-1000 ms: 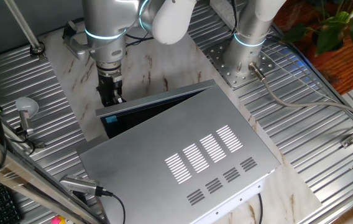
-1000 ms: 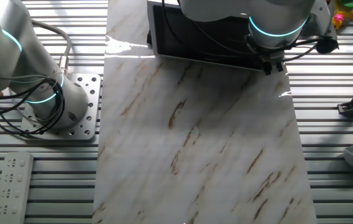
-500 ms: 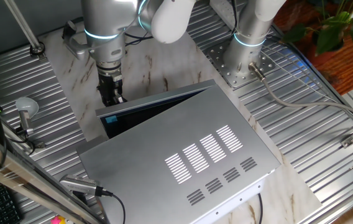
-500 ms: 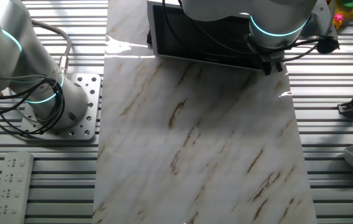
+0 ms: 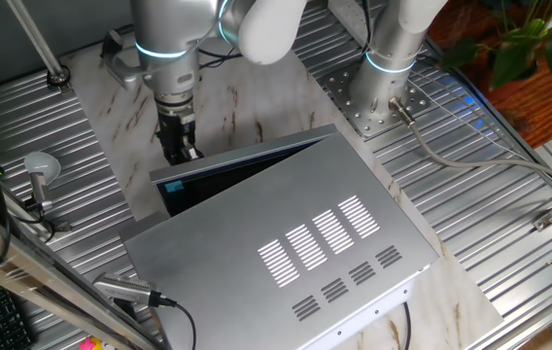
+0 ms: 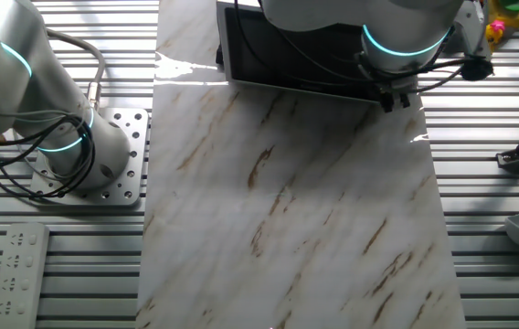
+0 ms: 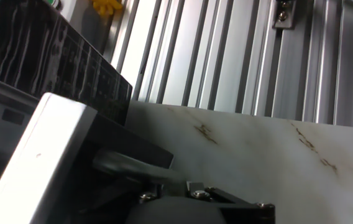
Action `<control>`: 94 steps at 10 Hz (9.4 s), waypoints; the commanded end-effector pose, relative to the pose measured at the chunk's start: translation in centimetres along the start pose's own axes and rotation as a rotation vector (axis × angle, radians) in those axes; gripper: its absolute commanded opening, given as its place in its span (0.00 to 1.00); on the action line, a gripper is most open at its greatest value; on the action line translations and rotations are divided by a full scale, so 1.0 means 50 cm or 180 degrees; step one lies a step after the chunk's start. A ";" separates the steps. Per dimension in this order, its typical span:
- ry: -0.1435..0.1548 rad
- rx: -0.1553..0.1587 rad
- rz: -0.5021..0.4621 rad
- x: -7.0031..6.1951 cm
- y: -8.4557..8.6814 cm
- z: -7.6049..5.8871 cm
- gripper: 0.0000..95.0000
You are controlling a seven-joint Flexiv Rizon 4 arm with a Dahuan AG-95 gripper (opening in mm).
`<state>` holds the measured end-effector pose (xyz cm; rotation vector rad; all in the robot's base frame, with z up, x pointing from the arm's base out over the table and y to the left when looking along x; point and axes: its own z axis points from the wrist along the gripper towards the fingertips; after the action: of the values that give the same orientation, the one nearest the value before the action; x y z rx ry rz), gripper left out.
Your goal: Open the microwave door
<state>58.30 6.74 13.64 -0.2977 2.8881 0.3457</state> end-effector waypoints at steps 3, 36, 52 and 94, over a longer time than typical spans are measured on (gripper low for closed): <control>0.0105 -0.0030 0.0009 0.016 -0.005 -0.019 0.20; 0.0863 0.0209 -0.0071 -0.037 0.068 -0.275 0.20; 0.0898 0.0258 -0.0092 -0.015 0.024 -0.288 0.20; 0.0821 0.0391 0.0088 -0.120 0.150 -0.211 0.40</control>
<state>60.31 12.11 26.64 -0.3061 3.1519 0.1369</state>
